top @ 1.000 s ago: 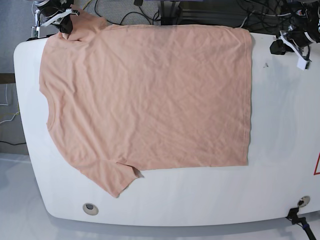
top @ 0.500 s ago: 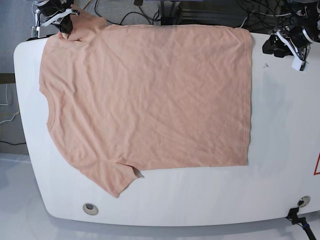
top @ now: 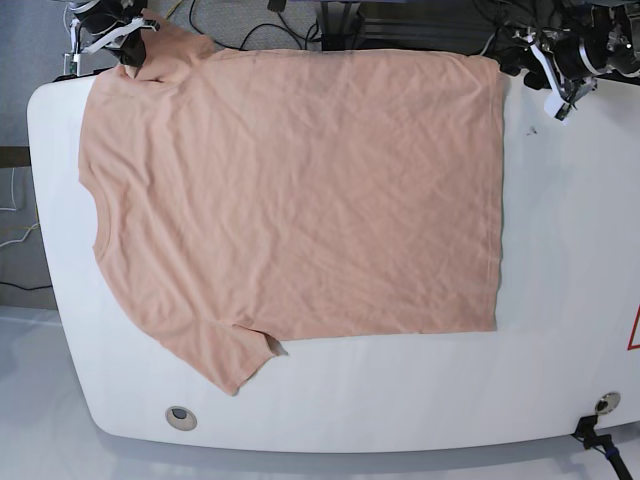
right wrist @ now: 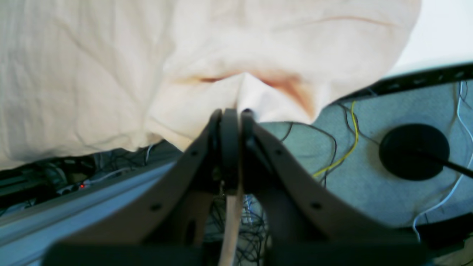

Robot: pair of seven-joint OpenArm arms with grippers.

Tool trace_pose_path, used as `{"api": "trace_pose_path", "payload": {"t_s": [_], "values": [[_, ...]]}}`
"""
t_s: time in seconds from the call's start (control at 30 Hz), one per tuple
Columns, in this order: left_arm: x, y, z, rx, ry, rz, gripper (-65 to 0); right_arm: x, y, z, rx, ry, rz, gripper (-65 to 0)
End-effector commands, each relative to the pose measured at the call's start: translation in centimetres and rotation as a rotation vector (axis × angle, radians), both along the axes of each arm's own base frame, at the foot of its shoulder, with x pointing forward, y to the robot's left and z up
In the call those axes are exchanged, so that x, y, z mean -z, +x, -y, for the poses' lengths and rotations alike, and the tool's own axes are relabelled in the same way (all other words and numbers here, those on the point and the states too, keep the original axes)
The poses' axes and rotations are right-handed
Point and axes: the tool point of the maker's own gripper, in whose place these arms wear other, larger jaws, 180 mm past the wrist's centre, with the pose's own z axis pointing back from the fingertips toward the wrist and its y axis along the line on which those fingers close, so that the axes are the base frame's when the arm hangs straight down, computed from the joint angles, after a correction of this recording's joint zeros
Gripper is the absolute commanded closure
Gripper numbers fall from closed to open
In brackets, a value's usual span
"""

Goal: Fold the T-shirt properly
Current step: 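Release the left gripper and regrasp the shirt edge further along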

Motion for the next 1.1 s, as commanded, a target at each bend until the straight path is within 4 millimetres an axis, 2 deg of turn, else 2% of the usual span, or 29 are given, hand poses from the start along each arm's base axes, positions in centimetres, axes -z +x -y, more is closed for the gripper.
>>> {"api": "trace_pose_path", "payload": {"t_s": [0.0,0.2,0.63,1.0,1.07], "values": [[-1.0,0.5,-0.3,0.044,0.046,0.036,-30.2,-0.8,0.4,0.2,-0.009,-0.007,0.032,-0.8],[-1.0,0.4,0.6,0.059,0.068,0.048,-30.2,-0.8,0.4,0.2,-0.009,-0.007,0.032,-0.8],[0.4,-0.8,4.6,0.095,-0.026,0.013,-30.2,-0.8,0.4,0.2,-0.009,-0.007,0.032,-0.8],[0.7,-1.0,5.8,0.073,-0.057,0.012,-29.9,-0.8,0.4,0.2,-0.009,-0.007,0.032,-0.8],[0.6,-0.9,5.8,0.071,-0.059,0.016,-23.7,-0.8,0.4,0.2,-0.009,-0.007,0.032,-0.8]]}}
